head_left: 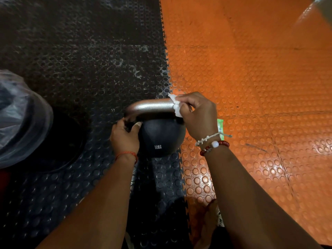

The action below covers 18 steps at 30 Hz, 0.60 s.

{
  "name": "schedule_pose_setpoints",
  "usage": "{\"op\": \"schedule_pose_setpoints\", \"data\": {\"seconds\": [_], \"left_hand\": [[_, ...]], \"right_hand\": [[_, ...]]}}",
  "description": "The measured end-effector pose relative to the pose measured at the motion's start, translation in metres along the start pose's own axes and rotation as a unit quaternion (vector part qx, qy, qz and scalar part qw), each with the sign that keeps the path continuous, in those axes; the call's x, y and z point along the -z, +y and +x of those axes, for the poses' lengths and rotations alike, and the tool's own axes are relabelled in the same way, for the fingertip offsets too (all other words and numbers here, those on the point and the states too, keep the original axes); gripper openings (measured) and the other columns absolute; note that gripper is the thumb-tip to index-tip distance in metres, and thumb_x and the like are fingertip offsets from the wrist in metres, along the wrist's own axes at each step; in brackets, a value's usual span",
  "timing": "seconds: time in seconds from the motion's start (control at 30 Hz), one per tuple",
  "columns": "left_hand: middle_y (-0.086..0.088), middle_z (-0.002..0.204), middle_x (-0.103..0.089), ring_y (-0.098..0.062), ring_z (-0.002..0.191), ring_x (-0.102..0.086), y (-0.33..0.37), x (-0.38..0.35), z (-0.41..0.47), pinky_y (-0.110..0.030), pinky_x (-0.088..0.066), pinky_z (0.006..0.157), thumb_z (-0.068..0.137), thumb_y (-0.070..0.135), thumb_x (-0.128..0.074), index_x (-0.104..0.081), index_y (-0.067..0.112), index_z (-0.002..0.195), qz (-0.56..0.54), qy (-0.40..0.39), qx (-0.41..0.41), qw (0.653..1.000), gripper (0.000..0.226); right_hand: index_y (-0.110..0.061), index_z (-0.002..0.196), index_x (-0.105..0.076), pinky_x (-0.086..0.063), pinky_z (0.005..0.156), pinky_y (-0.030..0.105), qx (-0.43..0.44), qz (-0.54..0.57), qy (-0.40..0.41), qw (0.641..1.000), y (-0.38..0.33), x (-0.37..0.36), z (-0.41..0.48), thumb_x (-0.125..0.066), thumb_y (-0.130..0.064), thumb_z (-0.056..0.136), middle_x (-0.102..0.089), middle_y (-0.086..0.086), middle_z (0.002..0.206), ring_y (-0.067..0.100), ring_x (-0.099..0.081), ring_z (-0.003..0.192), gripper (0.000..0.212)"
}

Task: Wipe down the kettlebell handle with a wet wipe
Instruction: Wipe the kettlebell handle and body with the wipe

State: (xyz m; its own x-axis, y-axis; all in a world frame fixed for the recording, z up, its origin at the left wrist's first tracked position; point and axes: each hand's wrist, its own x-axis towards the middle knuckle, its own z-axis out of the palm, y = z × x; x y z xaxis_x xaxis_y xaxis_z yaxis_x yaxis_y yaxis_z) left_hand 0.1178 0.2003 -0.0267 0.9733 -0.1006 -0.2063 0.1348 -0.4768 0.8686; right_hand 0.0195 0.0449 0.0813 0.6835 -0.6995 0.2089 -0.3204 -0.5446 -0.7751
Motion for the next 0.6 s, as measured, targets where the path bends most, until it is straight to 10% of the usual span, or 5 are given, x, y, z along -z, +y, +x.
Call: {"op": "schedule_pose_setpoints", "data": {"seconds": [0.6], "left_hand": [[-0.007, 0.101, -0.064, -0.031, 0.086, -0.067, 0.010, 0.002, -0.004, -0.047, -0.057, 0.083, 0.079, 0.034, -0.074, -0.069, 0.021, 0.108, 0.016, -0.004, 0.010, 1.000, 0.032]], "right_hand": [[-0.012, 0.086, -0.075, -0.050, 0.075, 0.016, 0.051, 0.002, 0.070, 0.996, 0.001, -0.009, -0.015, -0.059, -0.005, 0.077, -0.071, 0.000, 0.094, 0.007, -0.065, 0.085, 0.020]]}}
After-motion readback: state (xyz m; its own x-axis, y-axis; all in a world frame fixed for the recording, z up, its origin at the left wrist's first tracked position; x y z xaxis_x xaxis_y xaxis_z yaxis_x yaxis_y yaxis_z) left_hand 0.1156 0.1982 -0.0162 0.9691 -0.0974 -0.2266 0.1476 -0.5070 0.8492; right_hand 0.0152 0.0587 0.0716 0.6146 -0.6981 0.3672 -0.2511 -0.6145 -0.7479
